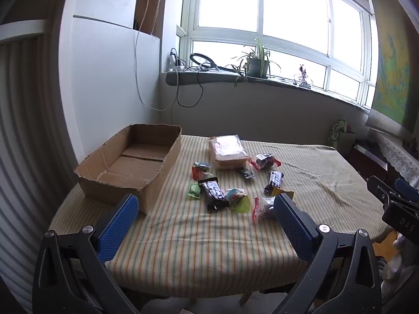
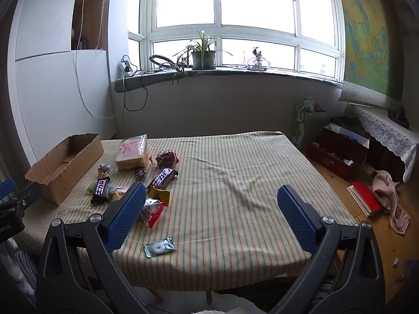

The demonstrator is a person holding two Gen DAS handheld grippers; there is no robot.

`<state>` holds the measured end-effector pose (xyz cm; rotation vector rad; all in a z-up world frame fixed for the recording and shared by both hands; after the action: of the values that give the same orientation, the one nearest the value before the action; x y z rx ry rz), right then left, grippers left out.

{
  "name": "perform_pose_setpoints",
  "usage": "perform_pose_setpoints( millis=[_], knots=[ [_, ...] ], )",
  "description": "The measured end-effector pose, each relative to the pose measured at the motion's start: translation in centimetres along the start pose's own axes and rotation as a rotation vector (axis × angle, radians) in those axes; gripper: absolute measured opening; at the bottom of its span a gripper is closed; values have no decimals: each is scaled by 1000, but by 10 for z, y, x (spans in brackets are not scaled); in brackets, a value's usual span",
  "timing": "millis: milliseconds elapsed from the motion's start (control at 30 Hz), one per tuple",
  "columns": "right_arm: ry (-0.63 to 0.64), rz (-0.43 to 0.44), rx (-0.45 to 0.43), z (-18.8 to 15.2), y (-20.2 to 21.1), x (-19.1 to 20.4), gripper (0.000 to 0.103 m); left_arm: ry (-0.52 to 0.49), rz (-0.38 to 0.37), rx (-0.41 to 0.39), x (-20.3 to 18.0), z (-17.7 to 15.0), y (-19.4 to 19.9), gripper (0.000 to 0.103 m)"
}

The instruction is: Organize snacks

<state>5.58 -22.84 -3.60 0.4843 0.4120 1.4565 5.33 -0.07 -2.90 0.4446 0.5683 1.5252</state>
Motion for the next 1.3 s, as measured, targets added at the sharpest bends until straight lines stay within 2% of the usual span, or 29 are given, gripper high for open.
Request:
perform_pose_setpoints(
  millis=[1300],
  knots=[
    [24,24,33,-8,-12,5,102,-7,3,14,0,-4,-6,102]
  ],
)
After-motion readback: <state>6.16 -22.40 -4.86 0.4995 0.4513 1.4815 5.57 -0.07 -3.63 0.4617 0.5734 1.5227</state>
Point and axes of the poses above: each gripper's, at about its wrist camera, not at the fingertips, and y roughly against the way its jaws point, x to its left, z to its top, the point moved 6 cm from there along -y, roughly the way its jaws point, and after that the axes turned 8 degrees about x, right-handed, at the moved point
